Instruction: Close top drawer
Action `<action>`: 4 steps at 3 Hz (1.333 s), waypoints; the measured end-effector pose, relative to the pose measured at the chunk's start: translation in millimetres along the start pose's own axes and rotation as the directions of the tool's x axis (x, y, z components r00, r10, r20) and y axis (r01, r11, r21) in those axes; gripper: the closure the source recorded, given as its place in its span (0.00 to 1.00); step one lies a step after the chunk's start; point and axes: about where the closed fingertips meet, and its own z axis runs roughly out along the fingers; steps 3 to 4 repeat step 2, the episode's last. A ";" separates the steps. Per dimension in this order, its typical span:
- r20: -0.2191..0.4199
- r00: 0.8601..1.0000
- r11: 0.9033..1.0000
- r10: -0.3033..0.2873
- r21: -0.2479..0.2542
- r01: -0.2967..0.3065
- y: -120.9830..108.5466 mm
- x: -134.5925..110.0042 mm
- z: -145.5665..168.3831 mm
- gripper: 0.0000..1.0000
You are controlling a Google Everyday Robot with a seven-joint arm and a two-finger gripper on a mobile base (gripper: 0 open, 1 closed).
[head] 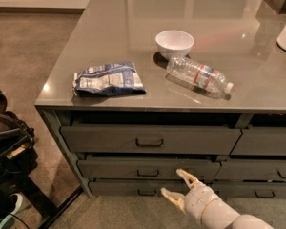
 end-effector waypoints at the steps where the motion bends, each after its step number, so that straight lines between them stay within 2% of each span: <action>1: 0.000 1.000 1.000 0.000 0.000 0.000 0.0 0.0 0.0 0.00; 4: 0.000 1.000 1.000 0.000 0.000 0.000 0.0 0.0 0.0 0.00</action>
Offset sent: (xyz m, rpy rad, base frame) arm 0.0000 0.0000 0.0000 0.0000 0.0000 0.0000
